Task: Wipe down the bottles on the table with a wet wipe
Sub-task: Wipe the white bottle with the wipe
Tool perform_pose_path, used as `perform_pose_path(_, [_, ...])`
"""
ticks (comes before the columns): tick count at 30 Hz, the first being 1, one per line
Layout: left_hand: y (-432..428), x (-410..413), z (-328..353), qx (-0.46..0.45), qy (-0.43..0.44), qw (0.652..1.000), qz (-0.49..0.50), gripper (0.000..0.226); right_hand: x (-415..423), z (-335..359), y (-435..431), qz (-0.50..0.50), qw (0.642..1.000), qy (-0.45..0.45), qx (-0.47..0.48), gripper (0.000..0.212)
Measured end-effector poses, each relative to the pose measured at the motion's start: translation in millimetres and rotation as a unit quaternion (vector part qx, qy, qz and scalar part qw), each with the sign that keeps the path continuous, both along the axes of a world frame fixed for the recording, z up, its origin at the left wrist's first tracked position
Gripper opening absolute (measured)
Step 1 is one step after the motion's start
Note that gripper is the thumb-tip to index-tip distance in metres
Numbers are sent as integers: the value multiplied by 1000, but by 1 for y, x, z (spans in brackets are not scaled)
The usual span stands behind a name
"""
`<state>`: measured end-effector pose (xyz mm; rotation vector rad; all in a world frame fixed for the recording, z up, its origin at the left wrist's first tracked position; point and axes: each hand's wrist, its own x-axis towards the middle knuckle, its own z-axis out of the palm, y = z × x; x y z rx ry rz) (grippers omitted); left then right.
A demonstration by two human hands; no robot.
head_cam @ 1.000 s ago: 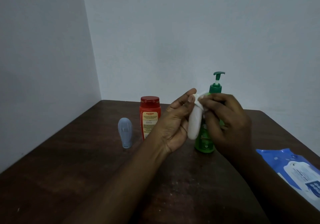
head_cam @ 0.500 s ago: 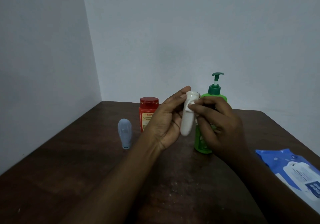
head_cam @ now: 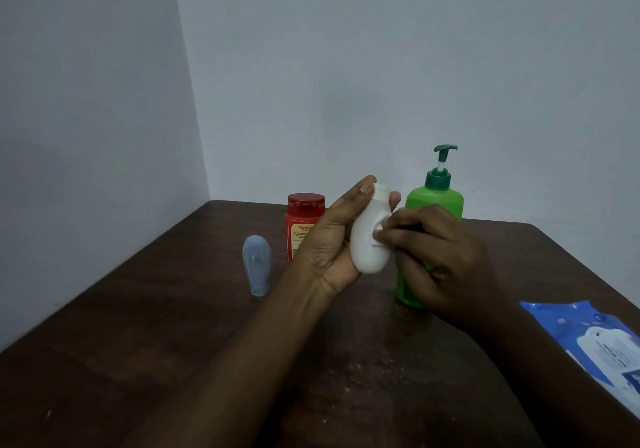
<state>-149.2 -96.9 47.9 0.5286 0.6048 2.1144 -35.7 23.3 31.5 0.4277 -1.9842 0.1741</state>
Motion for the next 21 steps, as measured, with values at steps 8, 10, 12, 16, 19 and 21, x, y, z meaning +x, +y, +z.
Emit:
perform_pose_path(8, [3, 14, -1, -19, 26, 999, -13, 26, -1, -4, 1, -96, 990, 73, -79, 26])
perform_pose_path(10, [3, 16, -2, -25, 43, 999, -2, 30, 0, -2, 0, -109, 983, 91, -113, 26])
perform_pose_path(12, [3, 18, -1, -28, 56, 998, 11, 28, -1, -1, -1, -118, 981, 96, -124, 26])
perform_pose_path(16, [2, 14, 1, -30, 58, 997, 32, 26, -1, 0, -1, -93, 990, 50, -96, 25])
perform_pose_path(19, [1, 7, 1, -12, 26, 999, 40, 31, -1, 1, -3, -41, 998, -1, -39, 23])
perform_pose_path(21, [1, 2, 0, -4, -6, 999, 32, 31, -3, -1, -3, -4, 999, -31, 1, 22])
